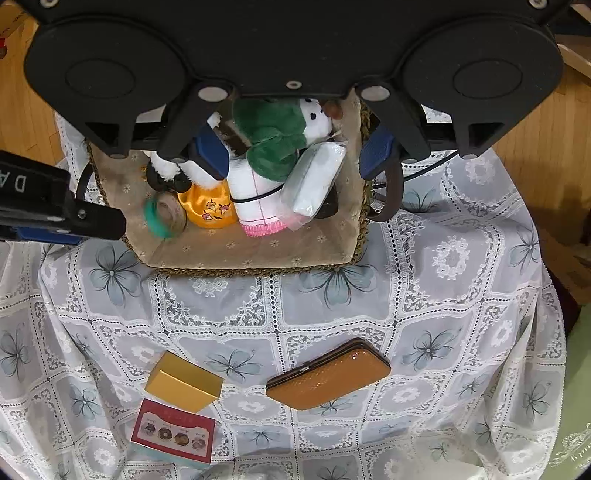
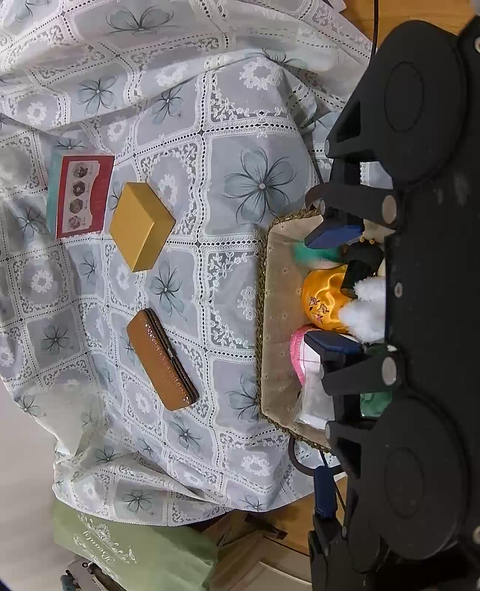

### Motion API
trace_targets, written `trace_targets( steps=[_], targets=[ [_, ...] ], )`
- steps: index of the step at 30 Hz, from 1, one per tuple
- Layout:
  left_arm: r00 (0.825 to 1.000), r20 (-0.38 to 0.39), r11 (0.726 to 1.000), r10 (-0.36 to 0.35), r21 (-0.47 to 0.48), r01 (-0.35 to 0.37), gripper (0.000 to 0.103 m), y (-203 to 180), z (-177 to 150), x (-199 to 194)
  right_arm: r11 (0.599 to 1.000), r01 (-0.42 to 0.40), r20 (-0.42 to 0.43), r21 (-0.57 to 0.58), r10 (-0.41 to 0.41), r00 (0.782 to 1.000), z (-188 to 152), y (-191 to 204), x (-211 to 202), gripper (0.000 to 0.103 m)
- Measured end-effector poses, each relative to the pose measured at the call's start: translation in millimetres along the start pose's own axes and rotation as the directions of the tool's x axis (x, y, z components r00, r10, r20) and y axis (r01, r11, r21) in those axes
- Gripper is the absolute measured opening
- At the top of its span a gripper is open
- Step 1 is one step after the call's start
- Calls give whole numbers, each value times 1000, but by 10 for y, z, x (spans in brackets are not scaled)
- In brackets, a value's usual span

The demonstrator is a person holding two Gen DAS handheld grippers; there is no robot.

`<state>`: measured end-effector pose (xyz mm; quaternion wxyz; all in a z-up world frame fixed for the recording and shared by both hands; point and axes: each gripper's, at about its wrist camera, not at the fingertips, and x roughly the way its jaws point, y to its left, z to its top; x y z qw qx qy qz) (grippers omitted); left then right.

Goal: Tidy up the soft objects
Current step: 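Open the left tool to drop the packet while the right tool releases the tape roll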

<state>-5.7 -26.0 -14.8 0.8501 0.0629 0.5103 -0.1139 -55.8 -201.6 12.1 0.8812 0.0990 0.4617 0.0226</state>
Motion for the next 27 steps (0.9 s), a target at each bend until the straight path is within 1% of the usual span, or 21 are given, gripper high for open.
trace_targets(
  steps=[4,12,14,18,22,27],
  targets=[
    [1000,13,1000,20,-11,-20,74,7,-3,-50,1000,13,-1,3,-13,1000,-31,-2,-36,49],
    [998,39,997,54,-49,-52,75,24,-82,-172,999,47,-7,21,-47,999,-138,-9,-123,53],
    [997,45,997,62,-58,-59,77,20,-116,-205,998,59,-9,30,-59,998,-168,-11,-150,53],
    [996,60,995,72,-71,-68,79,12,-186,-288,996,69,-21,50,-68,997,-237,-25,-205,55],
    [994,83,994,77,-78,-70,80,-7,-258,-388,994,95,-24,46,-94,995,-323,-8,-265,55],
    [990,110,994,86,-81,-77,80,-52,-331,-494,993,107,-17,47,-106,994,-415,-15,-355,56]
  ],
)
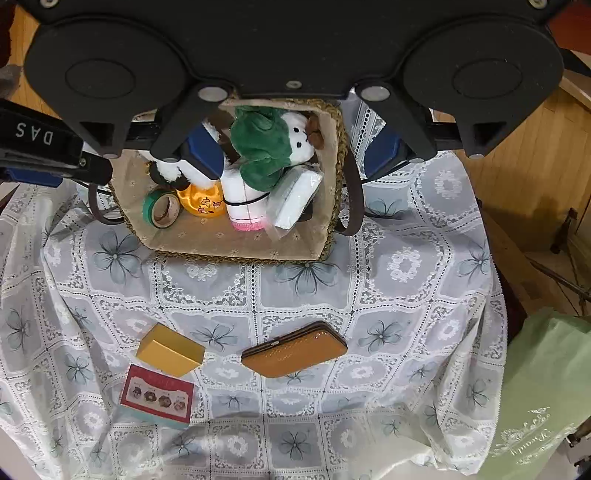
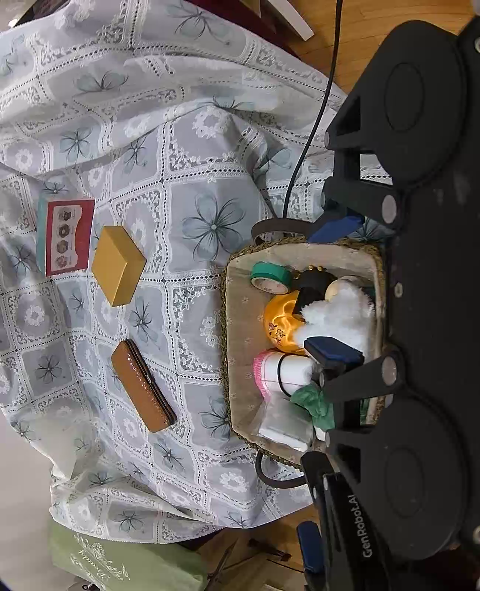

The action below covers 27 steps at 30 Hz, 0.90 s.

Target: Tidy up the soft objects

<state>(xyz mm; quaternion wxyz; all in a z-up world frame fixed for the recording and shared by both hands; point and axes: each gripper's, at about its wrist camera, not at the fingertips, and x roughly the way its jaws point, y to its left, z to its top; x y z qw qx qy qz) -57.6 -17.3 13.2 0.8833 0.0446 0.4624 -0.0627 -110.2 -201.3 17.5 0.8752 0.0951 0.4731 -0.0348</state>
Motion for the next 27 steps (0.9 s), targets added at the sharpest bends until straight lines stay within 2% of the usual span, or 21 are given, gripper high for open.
trace_targets(
  steps=[17,27],
  targets=[
    [997,74,1000,7,2,-7,81,-34,-202,-294,1000,18,36,3,-18,999,-194,-42,-238,60],
    [996,94,1000,6,8,-7,81,-49,-260,-378,1000,7,2,23,-7,1000,-266,-83,-267,61]
  ],
)
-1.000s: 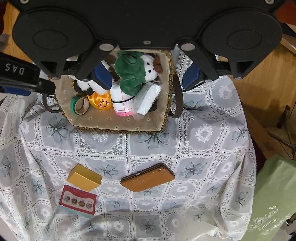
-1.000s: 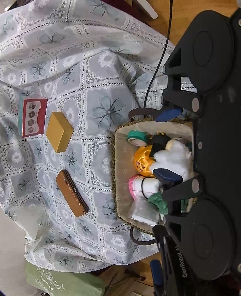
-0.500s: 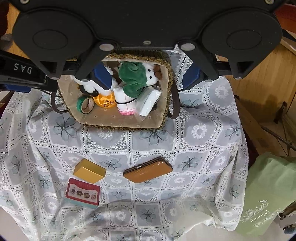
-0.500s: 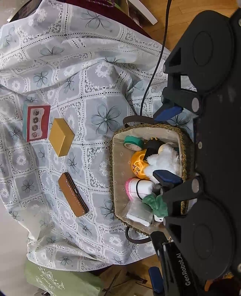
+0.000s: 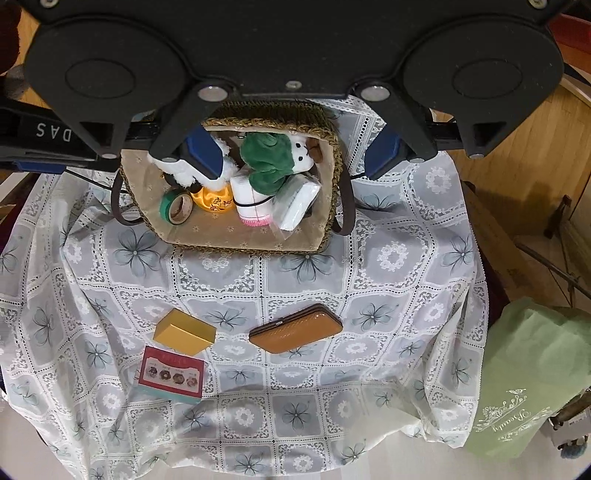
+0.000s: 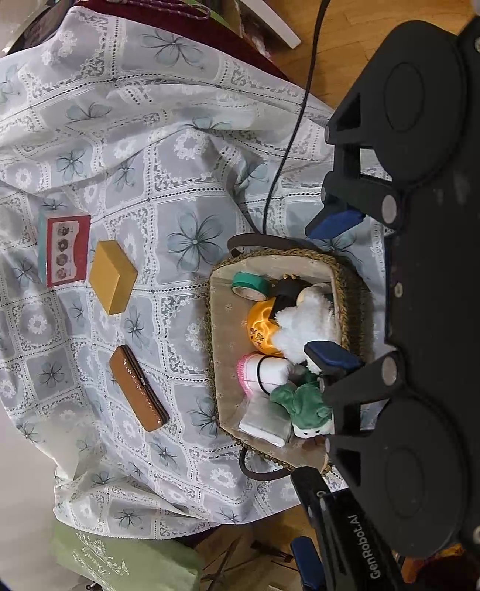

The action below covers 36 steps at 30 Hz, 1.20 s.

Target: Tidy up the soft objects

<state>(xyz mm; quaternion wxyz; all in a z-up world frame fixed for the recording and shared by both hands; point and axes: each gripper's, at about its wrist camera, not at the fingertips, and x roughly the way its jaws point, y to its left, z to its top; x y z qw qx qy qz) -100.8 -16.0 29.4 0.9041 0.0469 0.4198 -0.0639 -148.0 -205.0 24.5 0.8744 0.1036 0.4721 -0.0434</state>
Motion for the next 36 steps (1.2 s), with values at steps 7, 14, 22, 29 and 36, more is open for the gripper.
trace_targets(
  steps=[7,14,22,29,36],
  targets=[
    [1000,-5,999,30,-13,-30,81,33,16,-12,999,36,6,31,-36,999,26,-64,-29,61],
    [998,-33,998,52,-36,-53,81,116,38,13,998,67,19,6,-67,998,78,-12,-82,63],
    [996,-61,996,65,-60,-68,81,223,27,49,995,98,38,-35,-97,995,122,83,-145,65],
    [995,-70,996,70,-57,-74,81,247,32,61,994,103,37,-41,-102,994,137,72,-139,65],
    [995,-70,996,75,-51,-79,81,245,27,59,994,101,31,-36,-100,995,130,66,-124,65]
  ],
)
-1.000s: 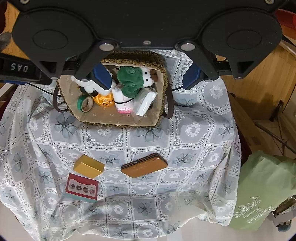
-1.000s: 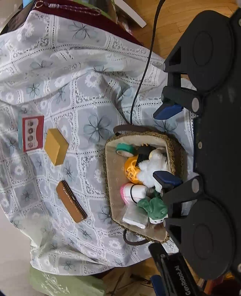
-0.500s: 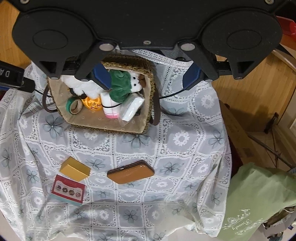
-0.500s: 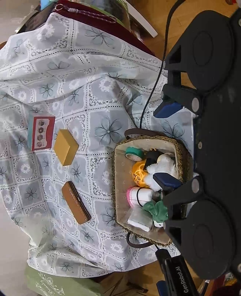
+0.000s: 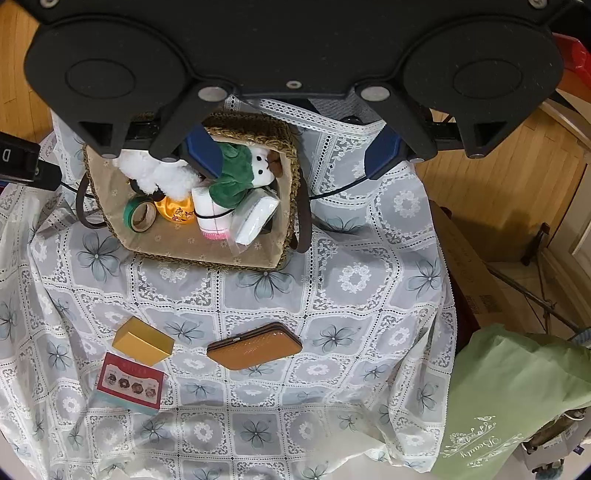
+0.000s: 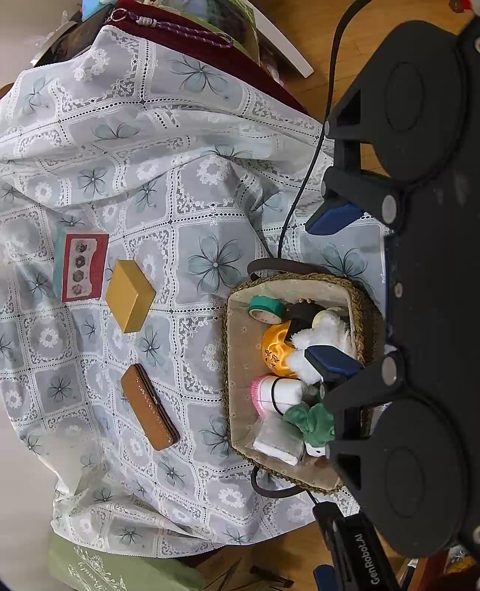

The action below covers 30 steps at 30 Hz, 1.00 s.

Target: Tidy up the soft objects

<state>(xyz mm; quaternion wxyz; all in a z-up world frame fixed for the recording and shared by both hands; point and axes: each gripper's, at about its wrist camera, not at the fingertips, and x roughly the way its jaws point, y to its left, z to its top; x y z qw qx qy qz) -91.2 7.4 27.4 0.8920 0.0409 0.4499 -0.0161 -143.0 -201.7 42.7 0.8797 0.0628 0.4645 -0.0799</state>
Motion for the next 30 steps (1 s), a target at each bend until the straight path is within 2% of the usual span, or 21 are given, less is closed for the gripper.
trace_targets(
  steps=[30],
  targets=[
    [1000,-7,1000,-6,7,6,81,-2,-18,20,1000,-10,-6,-7,10,1000,-11,23,22,67]
  ],
)
